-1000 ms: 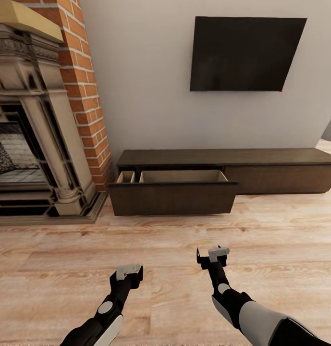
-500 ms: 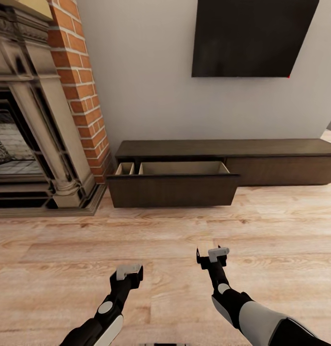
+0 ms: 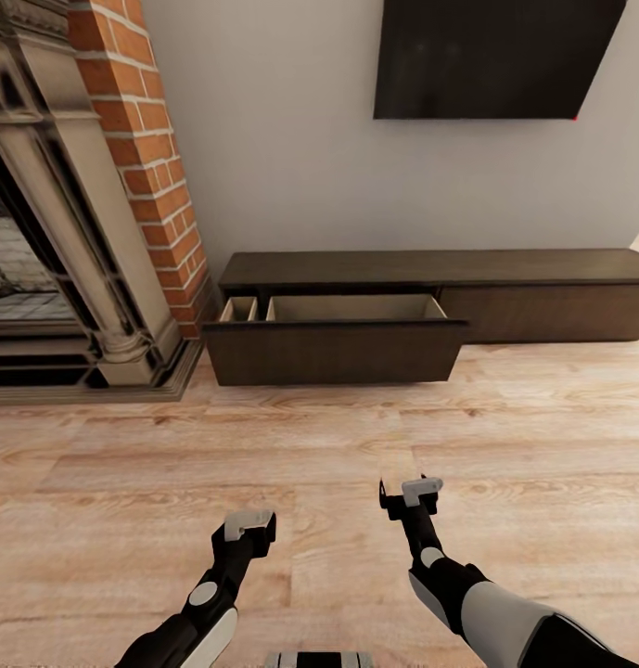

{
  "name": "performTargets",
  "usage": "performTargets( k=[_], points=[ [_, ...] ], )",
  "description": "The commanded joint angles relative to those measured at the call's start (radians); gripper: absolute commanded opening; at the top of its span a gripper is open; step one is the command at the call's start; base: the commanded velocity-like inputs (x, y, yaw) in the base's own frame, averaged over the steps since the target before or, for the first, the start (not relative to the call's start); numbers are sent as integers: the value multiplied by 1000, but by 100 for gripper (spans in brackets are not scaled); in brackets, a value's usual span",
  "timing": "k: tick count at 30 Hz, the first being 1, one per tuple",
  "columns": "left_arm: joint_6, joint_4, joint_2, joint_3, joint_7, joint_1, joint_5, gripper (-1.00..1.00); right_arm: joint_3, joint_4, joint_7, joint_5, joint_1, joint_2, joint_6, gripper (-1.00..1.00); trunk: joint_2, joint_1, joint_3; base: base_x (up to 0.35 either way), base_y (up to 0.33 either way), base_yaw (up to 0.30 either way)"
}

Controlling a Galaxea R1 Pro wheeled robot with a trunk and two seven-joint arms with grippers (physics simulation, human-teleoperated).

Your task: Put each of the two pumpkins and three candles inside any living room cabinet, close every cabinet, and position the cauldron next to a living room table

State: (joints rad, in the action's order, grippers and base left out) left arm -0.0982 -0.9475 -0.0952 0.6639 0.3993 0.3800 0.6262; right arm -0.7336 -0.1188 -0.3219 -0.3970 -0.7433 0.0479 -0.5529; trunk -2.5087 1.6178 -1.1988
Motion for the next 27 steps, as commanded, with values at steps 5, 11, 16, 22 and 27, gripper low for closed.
performTargets(
  k=[5,11,16,22,27],
  points=[
    [-8,0,-1,6,7,1,10,100,-9,1,-5,-6,-1,0,-2,100,-2,2,-20,0,0,0],
    [-8,-1,-1,6,6,2,11,100,-9,1,-5,-6,-1,0,-2,100,-2,3,-32,0,0,0],
    [-9,-4,-1,6,7,1,13,100,-9,1,-5,-6,-1,0,-2,100,-2,3,-32,0,0,0],
    [-7,-5,-1,6,7,0,11,100,-9,0,-5,-8,-1,0,-2,100,-2,3,-32,76,0,0],
    [-5,-5,-1,6,6,0,10,100,-9,0,-5,-9,-1,0,-2,100,-2,3,-32,291,0,0]
  ],
)
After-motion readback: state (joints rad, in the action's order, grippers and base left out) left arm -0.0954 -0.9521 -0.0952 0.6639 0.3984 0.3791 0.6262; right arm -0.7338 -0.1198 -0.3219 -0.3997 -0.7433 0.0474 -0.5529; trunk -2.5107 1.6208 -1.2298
